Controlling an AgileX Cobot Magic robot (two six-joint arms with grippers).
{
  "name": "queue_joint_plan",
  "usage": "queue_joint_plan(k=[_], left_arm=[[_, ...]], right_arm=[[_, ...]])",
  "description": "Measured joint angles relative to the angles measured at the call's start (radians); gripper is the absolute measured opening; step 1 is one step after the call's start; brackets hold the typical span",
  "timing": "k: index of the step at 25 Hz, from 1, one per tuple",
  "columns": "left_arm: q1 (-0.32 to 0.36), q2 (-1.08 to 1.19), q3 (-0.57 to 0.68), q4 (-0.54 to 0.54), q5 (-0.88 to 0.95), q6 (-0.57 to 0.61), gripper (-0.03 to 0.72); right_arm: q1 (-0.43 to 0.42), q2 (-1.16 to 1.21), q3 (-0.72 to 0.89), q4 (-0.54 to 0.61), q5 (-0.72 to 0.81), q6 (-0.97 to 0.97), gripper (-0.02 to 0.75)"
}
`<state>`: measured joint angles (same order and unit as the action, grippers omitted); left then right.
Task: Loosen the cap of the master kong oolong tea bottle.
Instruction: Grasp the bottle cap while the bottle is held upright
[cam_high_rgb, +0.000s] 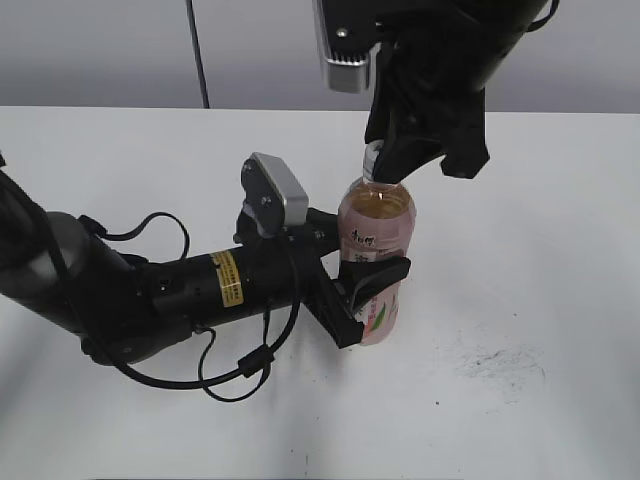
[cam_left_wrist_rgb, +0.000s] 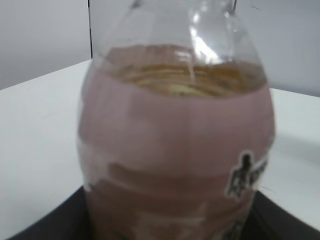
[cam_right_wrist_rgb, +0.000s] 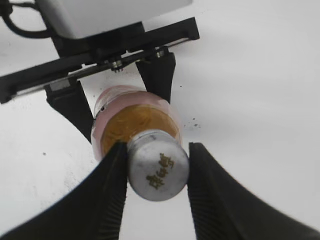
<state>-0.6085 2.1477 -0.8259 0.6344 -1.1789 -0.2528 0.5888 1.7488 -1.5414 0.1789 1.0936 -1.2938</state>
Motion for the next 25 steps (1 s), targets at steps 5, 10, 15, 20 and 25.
queue_joint_plan(k=[5, 10, 15, 20, 25], left_arm=[[0.000, 0.000, 0.000, 0.000, 0.001, 0.002, 0.388], [0.000, 0.000, 0.000, 0.000, 0.001, 0.002, 0.388], [0.000, 0.000, 0.000, 0.000, 0.001, 0.001, 0.388], [0.000, 0.000, -0.001, 0.000, 0.001, 0.001, 0.388], [0.000, 0.000, -0.001, 0.001, 0.000, 0.000, 0.388]], right_arm=[[0.000, 0.000, 0.000, -0.001, 0.001, -0.113, 0.274], [0.000, 0.000, 0.000, -0.001, 0.001, -0.111, 0.276], [0.000, 0.000, 0.000, -0.001, 0.001, -0.097, 0.298], [0.000, 0.000, 0.000, 0.003, 0.001, -0.089, 0.298], [0.000, 0.000, 0.000, 0.008, 0.001, -0.079, 0.299]])
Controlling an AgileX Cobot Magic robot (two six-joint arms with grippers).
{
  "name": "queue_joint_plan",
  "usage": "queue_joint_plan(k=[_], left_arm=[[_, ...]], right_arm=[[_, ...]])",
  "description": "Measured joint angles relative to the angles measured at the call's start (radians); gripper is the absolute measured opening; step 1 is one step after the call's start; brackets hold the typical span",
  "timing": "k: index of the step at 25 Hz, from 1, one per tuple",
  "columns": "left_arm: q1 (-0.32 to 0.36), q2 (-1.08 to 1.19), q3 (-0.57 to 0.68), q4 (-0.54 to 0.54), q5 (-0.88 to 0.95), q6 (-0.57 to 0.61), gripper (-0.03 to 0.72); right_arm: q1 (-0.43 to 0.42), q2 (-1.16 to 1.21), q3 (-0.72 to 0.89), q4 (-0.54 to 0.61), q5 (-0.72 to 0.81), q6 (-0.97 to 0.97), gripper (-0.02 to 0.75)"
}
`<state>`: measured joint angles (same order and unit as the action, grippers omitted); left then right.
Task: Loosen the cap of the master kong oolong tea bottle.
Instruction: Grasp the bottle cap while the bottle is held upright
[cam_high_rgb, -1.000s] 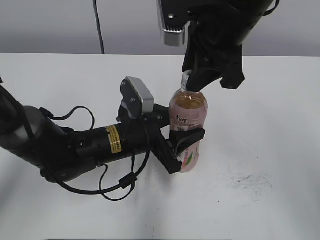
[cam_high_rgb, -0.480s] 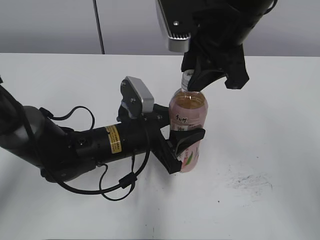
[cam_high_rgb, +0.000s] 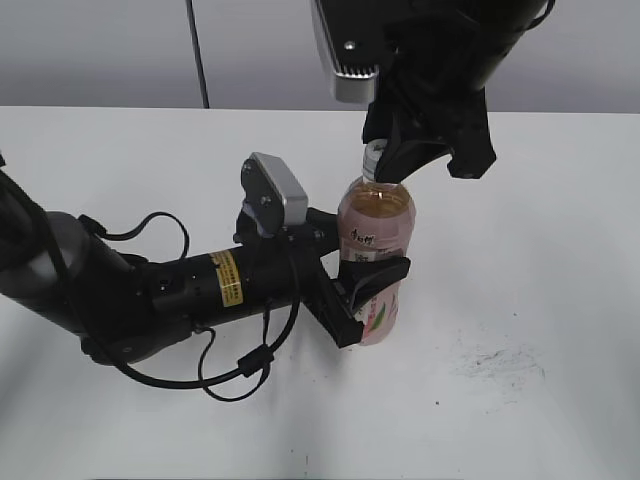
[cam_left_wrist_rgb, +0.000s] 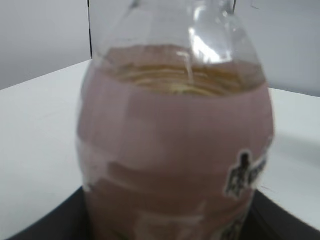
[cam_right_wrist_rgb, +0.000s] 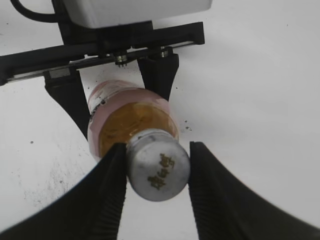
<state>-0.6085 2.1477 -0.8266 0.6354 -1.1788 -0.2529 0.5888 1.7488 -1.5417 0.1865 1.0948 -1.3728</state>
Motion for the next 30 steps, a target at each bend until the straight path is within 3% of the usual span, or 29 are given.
queue_joint_plan(k=[4, 9, 11, 15, 20, 22, 30], left_arm=[[0.000, 0.000, 0.000, -0.001, 0.000, -0.002, 0.388], [0.000, 0.000, 0.000, -0.004, 0.000, -0.005, 0.388], [0.000, 0.000, 0.000, -0.004, 0.000, -0.005, 0.388], [0.000, 0.000, -0.001, -0.004, 0.000, -0.006, 0.388], [0.000, 0.000, -0.001, -0.004, 0.000, -0.006, 0.386], [0.000, 0.000, -0.001, -0.004, 0.000, -0.006, 0.386], [0.000, 0.000, -0.001, -0.005, 0.000, -0.006, 0.386]], right_arm=[[0.000, 0.000, 0.000, 0.006, -0.003, 0.047, 0.335], [0.000, 0.000, 0.000, 0.009, -0.015, 0.160, 0.533], [0.000, 0.000, 0.000, 0.010, -0.018, 0.213, 0.566], [0.000, -0.010, 0.000, 0.013, -0.024, 0.468, 0.579], [0.000, -0.054, -0.069, 0.011, 0.020, 1.144, 0.579], [0.000, -0.058, -0.114, 0.013, 0.058, 1.311, 0.579], [0.000, 0.013, -0.151, -0.009, 0.117, 1.508, 0.576]])
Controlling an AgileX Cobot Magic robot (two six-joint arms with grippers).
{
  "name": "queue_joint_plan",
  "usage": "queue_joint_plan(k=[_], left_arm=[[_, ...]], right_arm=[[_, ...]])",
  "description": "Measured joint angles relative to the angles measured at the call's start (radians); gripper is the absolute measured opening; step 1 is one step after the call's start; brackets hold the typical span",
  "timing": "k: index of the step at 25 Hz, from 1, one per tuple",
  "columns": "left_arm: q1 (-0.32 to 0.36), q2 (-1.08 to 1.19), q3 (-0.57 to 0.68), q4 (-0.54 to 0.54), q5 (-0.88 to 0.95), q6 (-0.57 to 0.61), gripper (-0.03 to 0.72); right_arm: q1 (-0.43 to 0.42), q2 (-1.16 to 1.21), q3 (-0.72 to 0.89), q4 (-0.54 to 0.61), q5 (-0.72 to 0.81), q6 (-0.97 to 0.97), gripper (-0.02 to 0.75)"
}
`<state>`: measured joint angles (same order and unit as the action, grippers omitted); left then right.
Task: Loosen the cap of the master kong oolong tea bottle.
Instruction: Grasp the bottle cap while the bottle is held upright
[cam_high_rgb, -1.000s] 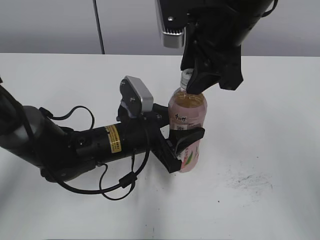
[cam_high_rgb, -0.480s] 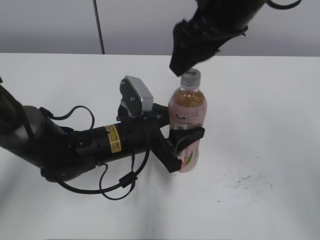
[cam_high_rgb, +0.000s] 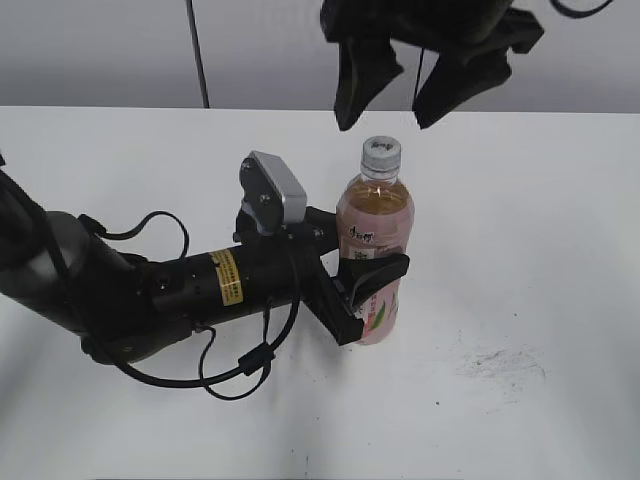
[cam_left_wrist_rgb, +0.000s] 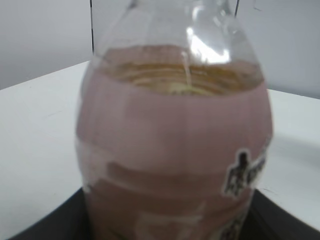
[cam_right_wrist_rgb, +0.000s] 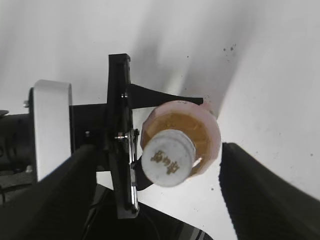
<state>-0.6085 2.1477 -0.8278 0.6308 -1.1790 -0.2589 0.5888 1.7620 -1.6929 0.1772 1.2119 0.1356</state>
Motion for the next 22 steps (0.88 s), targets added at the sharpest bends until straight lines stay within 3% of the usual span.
queue_joint_plan(k=[12, 22], left_arm=[[0.000, 0.000, 0.000, 0.000, 0.000, -0.002, 0.386], [0.000, 0.000, -0.001, 0.022, 0.001, 0.032, 0.386]], right_arm=[[0.000, 0.053, 0.000, -0.037, 0.006, 0.053, 0.491], [0.000, 0.053, 0.000, -0.028, 0.007, 0.054, 0.483]])
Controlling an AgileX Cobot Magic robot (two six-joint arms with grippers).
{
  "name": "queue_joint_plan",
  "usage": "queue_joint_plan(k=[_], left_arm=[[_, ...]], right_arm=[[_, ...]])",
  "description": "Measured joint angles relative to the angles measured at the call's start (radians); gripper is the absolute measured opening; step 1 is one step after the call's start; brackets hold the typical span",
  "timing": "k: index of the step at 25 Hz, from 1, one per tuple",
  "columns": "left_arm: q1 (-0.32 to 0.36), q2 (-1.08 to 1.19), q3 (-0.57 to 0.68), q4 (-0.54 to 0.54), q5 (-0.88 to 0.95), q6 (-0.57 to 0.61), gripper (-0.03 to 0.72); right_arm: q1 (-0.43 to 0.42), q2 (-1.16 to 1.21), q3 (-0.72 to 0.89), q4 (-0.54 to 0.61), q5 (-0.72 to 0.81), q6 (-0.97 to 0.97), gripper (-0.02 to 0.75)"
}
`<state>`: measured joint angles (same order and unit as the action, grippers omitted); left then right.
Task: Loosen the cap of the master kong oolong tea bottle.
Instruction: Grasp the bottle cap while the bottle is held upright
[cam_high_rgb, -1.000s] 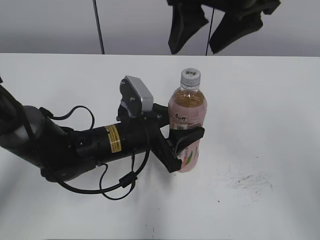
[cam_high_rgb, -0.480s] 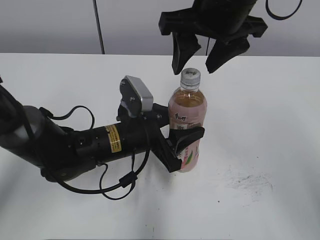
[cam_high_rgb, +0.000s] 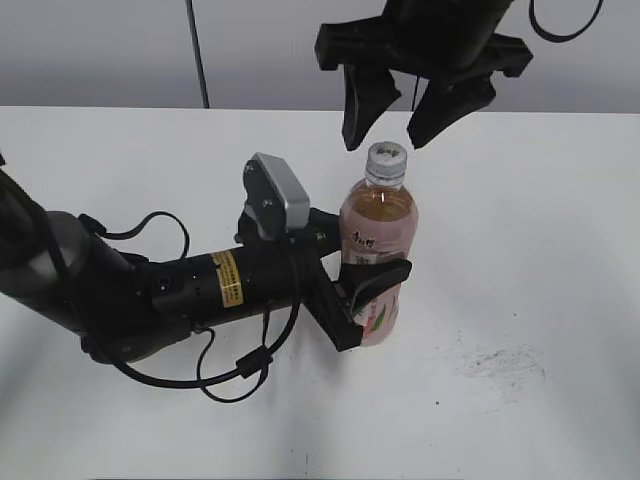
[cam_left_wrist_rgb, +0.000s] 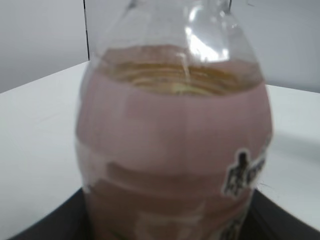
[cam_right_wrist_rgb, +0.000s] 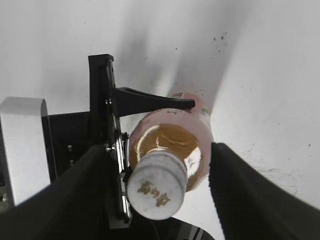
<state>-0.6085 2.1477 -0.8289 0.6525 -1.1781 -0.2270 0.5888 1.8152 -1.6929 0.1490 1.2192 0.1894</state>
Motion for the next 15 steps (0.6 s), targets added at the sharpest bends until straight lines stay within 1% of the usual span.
queue_joint_plan(k=[11, 15], left_arm=[[0.000, 0.000, 0.000, 0.010, -0.001, 0.018, 0.386], [0.000, 0.000, 0.000, 0.010, -0.001, 0.019, 0.386]], right_arm=[[0.000, -0.003, 0.000, 0.023, 0.000, 0.001, 0.482], [0.000, -0.040, 0.030, 0.024, 0.000, 0.001, 0.482]])
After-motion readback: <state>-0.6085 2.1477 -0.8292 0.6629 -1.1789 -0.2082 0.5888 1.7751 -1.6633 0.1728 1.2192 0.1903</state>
